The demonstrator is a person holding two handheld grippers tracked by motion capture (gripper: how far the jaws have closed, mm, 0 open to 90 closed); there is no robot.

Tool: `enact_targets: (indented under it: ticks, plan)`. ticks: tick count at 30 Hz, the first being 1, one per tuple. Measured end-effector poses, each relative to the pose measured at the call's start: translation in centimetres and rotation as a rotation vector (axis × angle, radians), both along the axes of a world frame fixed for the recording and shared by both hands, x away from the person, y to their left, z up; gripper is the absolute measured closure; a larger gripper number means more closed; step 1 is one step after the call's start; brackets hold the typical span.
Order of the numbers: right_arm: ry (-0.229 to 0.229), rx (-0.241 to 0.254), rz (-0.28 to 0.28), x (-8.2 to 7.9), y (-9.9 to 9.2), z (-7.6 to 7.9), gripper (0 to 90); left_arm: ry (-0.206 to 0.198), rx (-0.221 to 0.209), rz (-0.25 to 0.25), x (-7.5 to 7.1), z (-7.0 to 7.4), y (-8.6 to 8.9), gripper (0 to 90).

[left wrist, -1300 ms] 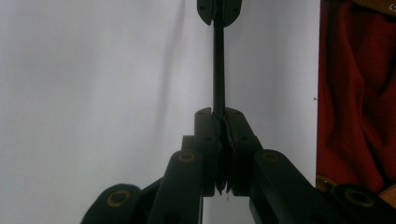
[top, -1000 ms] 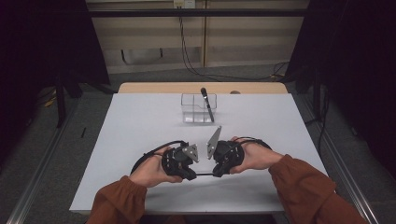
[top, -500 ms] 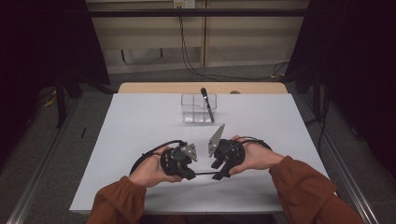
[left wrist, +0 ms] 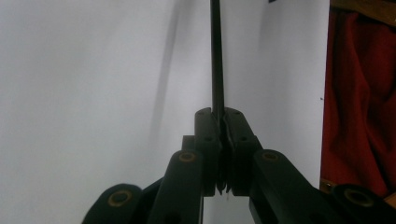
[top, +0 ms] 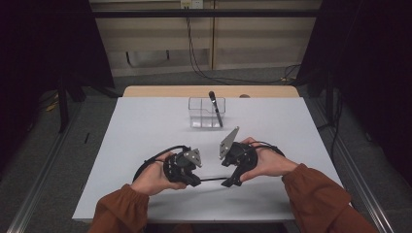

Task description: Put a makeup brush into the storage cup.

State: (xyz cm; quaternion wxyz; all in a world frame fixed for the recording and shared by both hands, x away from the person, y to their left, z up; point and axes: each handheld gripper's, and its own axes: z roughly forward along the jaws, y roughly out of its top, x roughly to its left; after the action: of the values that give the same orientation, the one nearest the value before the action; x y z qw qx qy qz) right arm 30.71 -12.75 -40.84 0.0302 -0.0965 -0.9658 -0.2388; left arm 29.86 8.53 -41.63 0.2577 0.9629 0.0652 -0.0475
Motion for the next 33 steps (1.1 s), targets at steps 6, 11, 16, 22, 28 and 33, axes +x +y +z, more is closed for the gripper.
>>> enact_targets:
  ticks: [6,11,16,22,28,33]
  plan:
    - [-0.014,0.026,-0.042,-0.1,-0.7,0.2,13.7,0.002,-0.009,0.023,0.0,0.0,0.6,85.6]
    - [-0.022,0.07,-0.081,-0.2,-1.3,0.2,8.9,0.016,-0.026,0.045,0.0,-0.1,1.3,85.6]
    - [-0.037,0.087,-0.108,-0.2,-2.0,0.1,5.4,0.029,-0.053,0.062,0.0,0.0,2.0,85.6]
    - [-0.034,0.143,-0.14,-0.3,-2.9,0.2,3.0,0.052,-0.072,0.078,0.0,-0.2,2.7,85.6]
    - [-0.041,0.175,-0.175,-0.6,-3.1,-0.3,3.4,0.048,-0.077,0.095,-0.2,-0.3,3.0,85.6]
    - [-0.044,0.2,-0.201,-0.8,-3.7,-0.4,3.6,0.05,-0.087,0.115,-0.2,-0.3,3.8,85.6]
